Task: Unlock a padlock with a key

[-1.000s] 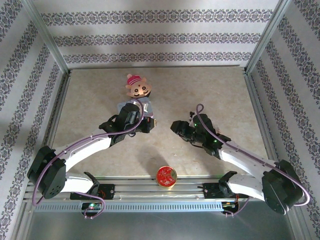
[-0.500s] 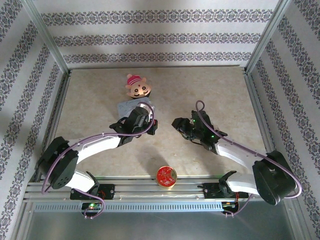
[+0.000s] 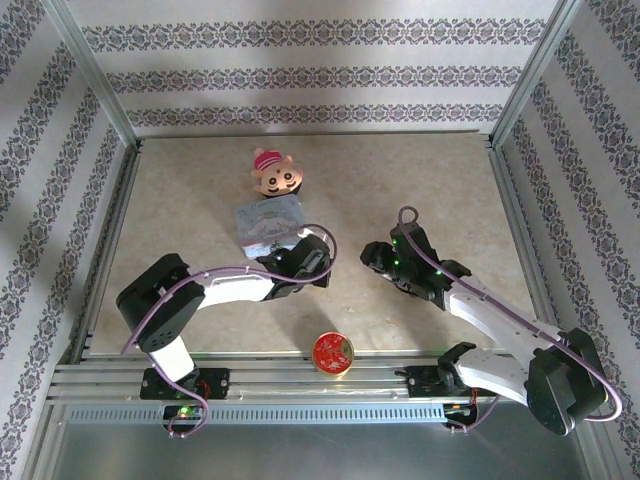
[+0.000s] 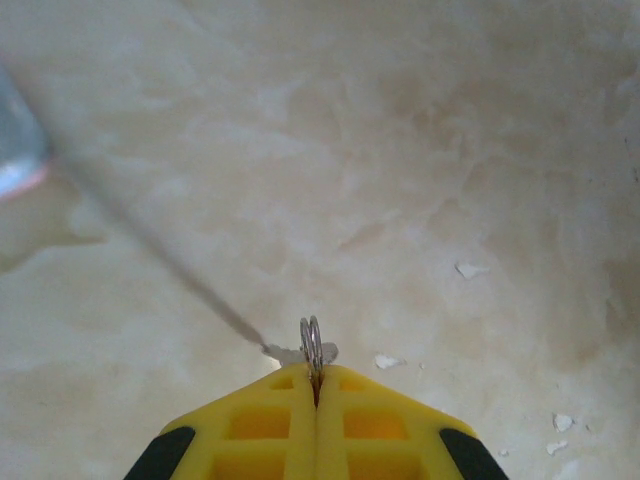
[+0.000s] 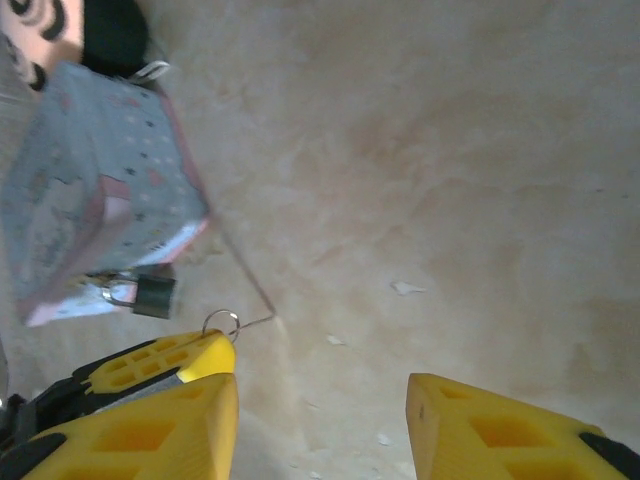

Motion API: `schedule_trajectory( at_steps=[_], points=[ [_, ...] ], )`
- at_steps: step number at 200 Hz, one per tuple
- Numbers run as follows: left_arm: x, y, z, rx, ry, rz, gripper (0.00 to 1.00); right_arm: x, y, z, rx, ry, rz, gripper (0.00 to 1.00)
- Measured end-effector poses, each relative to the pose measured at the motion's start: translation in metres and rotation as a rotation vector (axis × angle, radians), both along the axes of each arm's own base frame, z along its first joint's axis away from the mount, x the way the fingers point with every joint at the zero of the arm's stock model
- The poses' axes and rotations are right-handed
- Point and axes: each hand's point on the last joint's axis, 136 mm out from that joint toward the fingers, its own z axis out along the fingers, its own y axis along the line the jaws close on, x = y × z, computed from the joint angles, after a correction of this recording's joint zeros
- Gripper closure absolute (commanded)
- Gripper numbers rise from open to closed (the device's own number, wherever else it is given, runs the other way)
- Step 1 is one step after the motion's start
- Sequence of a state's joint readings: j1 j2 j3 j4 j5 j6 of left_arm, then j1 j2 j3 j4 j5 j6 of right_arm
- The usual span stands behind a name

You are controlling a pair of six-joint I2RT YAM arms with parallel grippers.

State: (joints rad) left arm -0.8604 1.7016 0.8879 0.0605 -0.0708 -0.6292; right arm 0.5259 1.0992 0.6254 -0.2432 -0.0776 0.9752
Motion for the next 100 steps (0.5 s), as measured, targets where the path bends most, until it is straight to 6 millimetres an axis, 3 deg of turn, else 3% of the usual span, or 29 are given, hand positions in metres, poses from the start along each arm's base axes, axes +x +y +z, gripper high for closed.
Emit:
schedule_trajectory(
  at_steps=[50,69,89,100],
  points=[
    [-0.023,-0.018,-0.014,-0.017,0.071,-0.052,0.89,-0.003,-0.004,-0.009,-0.12,0.028,0.041,0.53],
    [-0.03,-0.022,-0.019,-0.024,0.106,-0.064,0.77,-0.003,-0.001,-0.01,-0.157,0.031,0.067,0.53],
    [-0.035,-0.023,-0.02,-0.035,0.131,-0.072,0.55,-0.003,0.0,-0.013,-0.196,0.036,0.089,0.53],
    [-0.036,-0.023,-0.02,-0.037,0.137,-0.071,0.48,-0.003,0.0,-0.015,-0.22,0.036,0.102,0.54]
  ],
)
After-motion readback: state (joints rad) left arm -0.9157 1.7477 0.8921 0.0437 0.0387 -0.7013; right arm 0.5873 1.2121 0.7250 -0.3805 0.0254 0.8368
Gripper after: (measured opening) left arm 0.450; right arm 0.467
